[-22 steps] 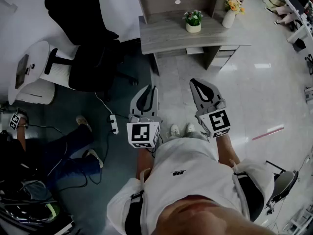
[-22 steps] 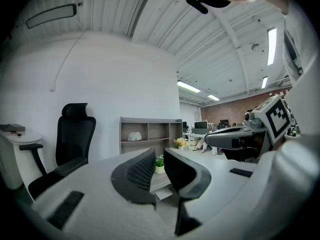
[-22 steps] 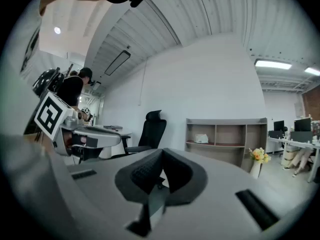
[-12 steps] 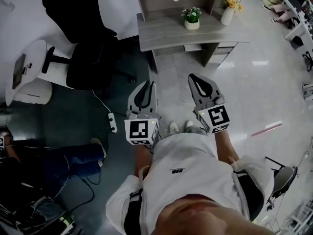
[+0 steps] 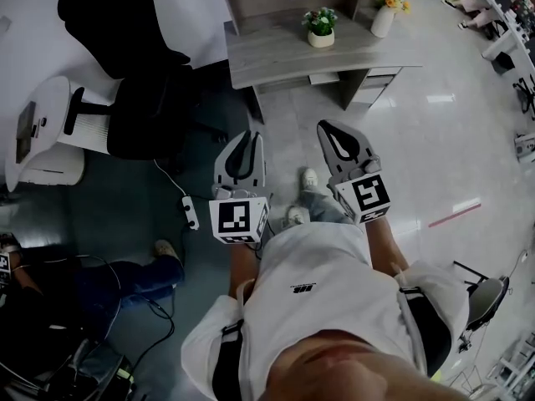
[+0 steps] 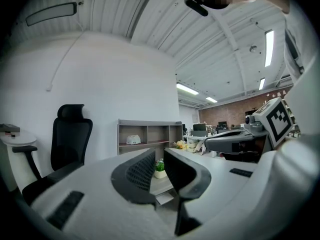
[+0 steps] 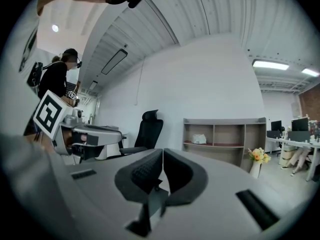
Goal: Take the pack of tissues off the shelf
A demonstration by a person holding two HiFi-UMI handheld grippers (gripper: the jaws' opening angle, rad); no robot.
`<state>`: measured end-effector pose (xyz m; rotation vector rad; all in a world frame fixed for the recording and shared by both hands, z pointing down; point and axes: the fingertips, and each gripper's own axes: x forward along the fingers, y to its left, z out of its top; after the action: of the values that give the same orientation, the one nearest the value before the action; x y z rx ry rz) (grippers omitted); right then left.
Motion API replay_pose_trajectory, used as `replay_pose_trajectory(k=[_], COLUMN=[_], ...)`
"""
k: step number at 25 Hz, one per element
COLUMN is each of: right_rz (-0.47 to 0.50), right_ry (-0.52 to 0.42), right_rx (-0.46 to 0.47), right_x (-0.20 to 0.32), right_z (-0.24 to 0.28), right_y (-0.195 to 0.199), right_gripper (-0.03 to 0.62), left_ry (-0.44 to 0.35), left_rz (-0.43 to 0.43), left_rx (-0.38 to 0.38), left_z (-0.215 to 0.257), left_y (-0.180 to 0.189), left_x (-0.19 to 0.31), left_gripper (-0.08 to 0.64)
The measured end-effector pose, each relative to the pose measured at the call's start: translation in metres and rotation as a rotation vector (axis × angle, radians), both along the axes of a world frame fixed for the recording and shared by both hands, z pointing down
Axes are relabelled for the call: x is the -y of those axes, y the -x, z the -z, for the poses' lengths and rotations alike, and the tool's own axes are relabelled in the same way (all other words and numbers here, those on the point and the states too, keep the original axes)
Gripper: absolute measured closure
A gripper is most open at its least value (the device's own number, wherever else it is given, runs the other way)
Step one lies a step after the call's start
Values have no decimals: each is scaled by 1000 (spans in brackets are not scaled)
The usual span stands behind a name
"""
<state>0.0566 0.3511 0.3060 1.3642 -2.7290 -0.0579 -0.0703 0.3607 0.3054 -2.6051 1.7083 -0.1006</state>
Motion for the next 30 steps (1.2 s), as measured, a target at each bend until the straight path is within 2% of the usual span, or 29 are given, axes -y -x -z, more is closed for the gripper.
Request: replay_pose_trajectory(k=[17, 30], right_rz=[35, 63], right_ry=[28, 13], right_rx=[15, 9], right_x=[116, 188], right_z=[-8, -8], right_y=[-8, -13], right_gripper=[565, 565], left_ry=[32, 17], left_rz=[23, 46], left_rx=[20, 12], left_z=[-9, -3], left_y=[-14, -18], left_x=[109, 176], left_gripper=[526, 526])
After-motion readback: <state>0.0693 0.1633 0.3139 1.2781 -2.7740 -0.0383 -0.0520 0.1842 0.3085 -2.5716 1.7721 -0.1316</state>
